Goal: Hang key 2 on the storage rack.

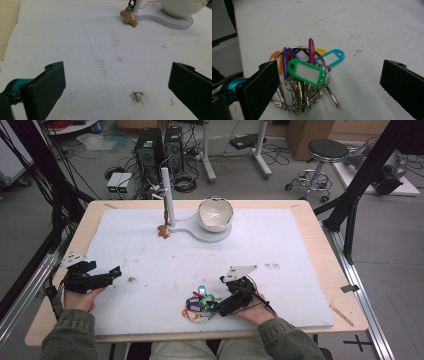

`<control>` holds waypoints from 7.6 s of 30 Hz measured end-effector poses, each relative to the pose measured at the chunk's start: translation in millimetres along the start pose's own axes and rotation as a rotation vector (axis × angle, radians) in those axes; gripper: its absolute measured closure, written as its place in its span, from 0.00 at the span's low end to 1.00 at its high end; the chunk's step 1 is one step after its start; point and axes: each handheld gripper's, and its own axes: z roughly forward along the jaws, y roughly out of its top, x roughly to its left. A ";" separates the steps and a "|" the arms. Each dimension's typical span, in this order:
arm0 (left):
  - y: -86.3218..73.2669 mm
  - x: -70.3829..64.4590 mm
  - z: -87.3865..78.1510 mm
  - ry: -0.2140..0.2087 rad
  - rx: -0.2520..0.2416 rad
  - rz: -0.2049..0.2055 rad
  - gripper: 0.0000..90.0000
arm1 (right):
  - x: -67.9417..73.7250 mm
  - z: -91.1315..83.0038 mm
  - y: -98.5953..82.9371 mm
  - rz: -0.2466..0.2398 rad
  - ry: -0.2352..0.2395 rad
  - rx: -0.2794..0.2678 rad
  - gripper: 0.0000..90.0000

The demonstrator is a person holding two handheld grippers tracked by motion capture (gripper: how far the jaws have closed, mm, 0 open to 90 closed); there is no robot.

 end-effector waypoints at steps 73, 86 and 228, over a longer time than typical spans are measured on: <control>-0.3 0.2 -1.5 -0.005 -0.014 -0.009 0.02 | 0.7 -16.6 22.4 0.095 0.093 -0.080 0.94; -0.1 -0.9 -5.4 -0.001 -0.043 -0.007 0.02 | -6.2 -27.1 42.4 0.118 0.083 -0.117 0.94; 2.4 6.1 7.3 -0.035 -0.059 -0.035 0.02 | -100.3 75.7 308.5 0.417 -0.267 -0.293 0.94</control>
